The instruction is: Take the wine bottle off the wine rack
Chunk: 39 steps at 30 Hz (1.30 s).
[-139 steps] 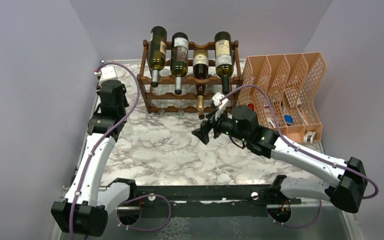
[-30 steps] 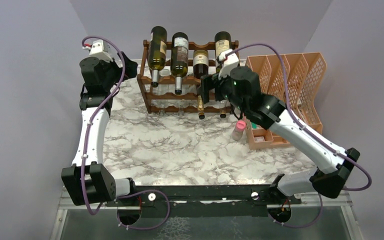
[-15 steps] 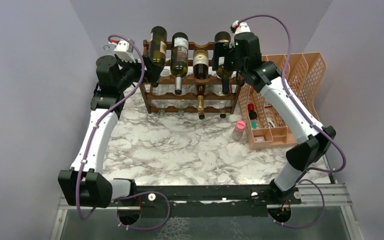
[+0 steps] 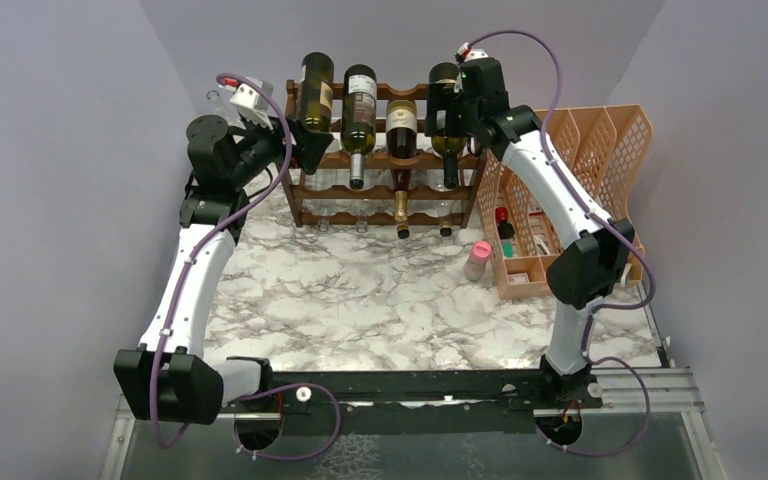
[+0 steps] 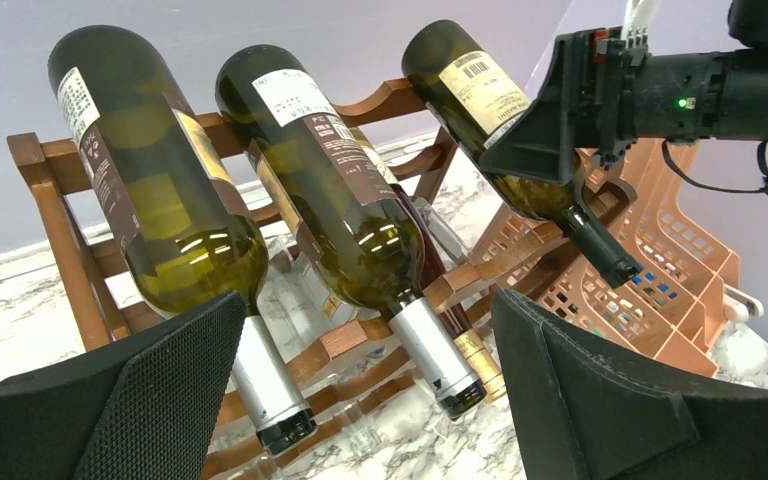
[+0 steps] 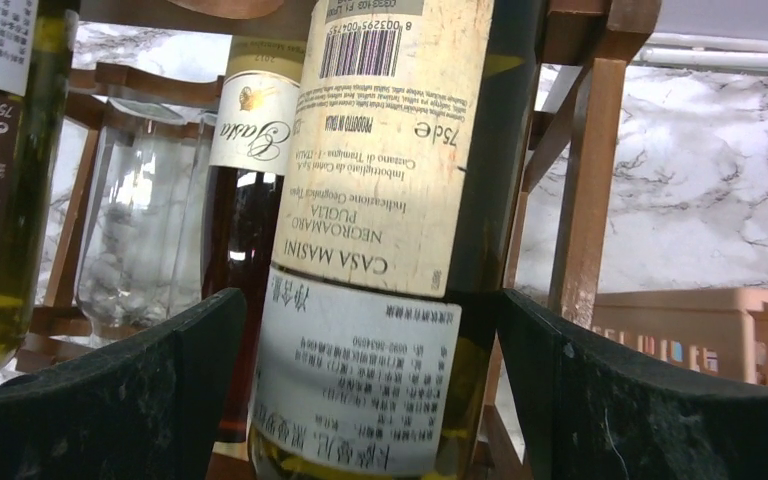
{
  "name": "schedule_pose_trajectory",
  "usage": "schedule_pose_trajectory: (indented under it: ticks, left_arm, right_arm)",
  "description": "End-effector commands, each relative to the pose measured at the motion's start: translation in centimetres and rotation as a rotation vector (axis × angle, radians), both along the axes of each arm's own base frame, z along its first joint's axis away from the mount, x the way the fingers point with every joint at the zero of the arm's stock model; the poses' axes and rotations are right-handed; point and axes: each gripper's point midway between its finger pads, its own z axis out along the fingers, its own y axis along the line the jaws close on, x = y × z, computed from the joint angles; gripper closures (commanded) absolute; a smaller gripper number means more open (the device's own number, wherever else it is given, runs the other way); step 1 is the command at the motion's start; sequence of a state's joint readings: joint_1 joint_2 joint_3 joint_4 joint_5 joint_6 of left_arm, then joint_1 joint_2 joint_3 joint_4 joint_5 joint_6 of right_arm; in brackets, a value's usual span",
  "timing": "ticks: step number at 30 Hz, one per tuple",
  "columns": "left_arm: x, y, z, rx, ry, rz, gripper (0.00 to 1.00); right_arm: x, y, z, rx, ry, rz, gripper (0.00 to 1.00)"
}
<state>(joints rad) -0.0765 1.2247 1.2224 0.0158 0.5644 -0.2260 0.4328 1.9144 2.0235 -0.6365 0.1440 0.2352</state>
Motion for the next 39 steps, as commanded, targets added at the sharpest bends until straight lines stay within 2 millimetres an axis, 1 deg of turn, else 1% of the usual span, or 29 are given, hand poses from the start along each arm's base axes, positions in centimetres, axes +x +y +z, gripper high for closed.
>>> schedule_pose_trajectory:
  ticks: [1, 4, 7, 15, 19, 23, 25, 26, 29, 31, 36, 39]
  left_arm:
    - [-0.8, -0.3, 1.2, -0.003, -0.054, -0.02, 0.01]
    - [-0.8, -0.3, 1.3, -0.003, -0.057, -0.018, 0.01]
    - [-0.8, -0.3, 1.3, -0.003, -0.056, -0.018, 0.01]
    - [-0.7, -0.1, 1.1, -0.002, -0.058, -0.003, 0.01]
    - [-0.8, -0.1, 1.3, -0.001, -0.063, -0.007, 0.01]
    - [-0.6, -0.2, 1.0, -0.001, -0.055, -0.009, 0.01]
    - [-0.6, -0.1, 0.9, -0.001, -0.057, -0.004, 0.01]
    - [-0.6, -0.1, 1.0, -0.001, -0.06, -0.001, 0.01]
    - [-0.6, 0.0, 0.8, -0.002, -0.058, 0.001, 0.01]
    - [-0.5, -0.1, 0.8, -0.003, -0.057, 0.001, 0.01]
    - [-0.4, -0.1, 0.5, -0.006, -0.057, 0.005, 0.01]
    - [-0.6, -0.6, 0.7, -0.017, -0.078, -0.019, 0.01]
  right_arm:
    - [0.7, 0.7, -0.1, 0.005, 0.005, 0.004, 0.04]
    - [1.3, 0.5, -0.6, -0.003, 0.009, -0.017, 0.04]
    - [1.5, 0.7, -0.7, 0.017, 0.018, -0.014, 0.04]
    - [1.8, 0.5, -1.4, 0.05, 0.061, -0.012, 0.07]
    - [1.8, 0.7, -1.8, 0.063, 0.076, 0.003, 0.13]
    - [1.6, 1.1, -2.0, 0.105, 0.099, 0.019, 0.25]
    - [1.5, 1.3, -1.5, 0.134, 0.093, 0.018, 0.26]
    - [1.5, 1.3, -1.1, 0.15, 0.085, 0.019, 0.28]
    - [1.3, 1.2, 0.1, 0.207, 0.052, 0.007, 0.36]
    - [1.3, 1.1, 0.9, 0.25, 0.03, -0.003, 0.44]
    - [1.0, 0.9, 2.9, 0.432, -0.015, 0.002, 0.47]
    - [0.5, 1.0, 4.7, 0.573, -0.064, 0.039, 0.48]
